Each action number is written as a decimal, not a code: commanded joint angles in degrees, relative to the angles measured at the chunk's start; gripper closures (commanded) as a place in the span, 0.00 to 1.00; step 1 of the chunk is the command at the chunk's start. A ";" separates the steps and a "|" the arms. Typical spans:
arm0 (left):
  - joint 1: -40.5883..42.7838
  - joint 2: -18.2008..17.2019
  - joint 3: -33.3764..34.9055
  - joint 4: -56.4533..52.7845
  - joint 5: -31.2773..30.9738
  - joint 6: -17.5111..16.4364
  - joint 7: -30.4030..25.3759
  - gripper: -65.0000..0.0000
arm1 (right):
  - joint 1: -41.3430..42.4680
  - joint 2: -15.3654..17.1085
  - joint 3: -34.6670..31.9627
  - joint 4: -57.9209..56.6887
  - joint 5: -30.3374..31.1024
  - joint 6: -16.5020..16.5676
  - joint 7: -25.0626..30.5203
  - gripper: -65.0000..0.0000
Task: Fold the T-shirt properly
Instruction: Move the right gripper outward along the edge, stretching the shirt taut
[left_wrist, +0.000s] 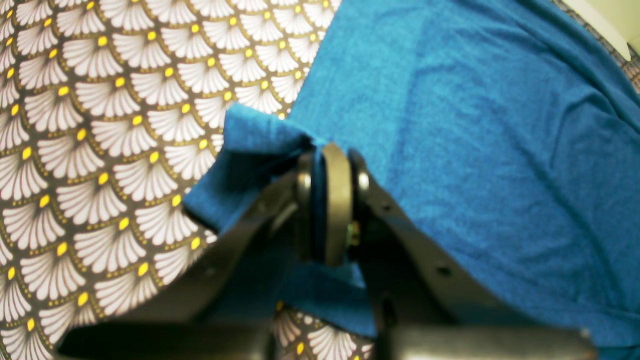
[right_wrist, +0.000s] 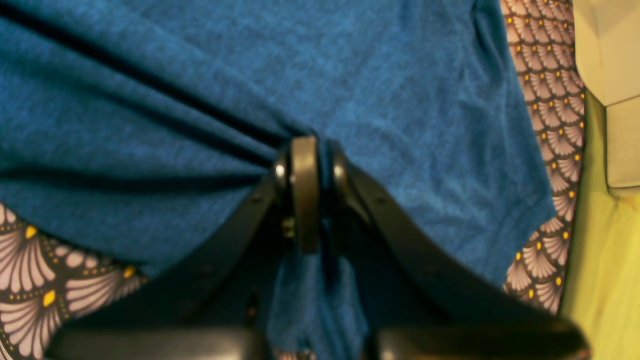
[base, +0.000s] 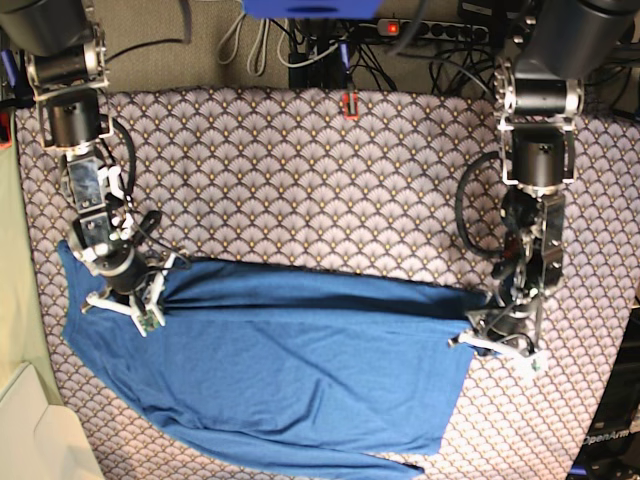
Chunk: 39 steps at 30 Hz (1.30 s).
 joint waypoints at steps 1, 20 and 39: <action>-1.94 -0.38 -0.15 0.90 -0.27 -0.10 -0.96 0.98 | 1.56 0.63 0.30 0.96 0.16 -0.37 1.37 0.97; 2.02 -0.74 -0.06 3.01 -0.36 -0.45 -0.87 0.34 | 1.39 0.80 0.39 0.96 0.16 -0.64 1.29 0.76; 6.15 -1.62 -0.42 3.45 -0.36 -0.45 -0.87 0.34 | 1.21 3.62 9.09 5.09 0.16 -0.73 1.29 0.44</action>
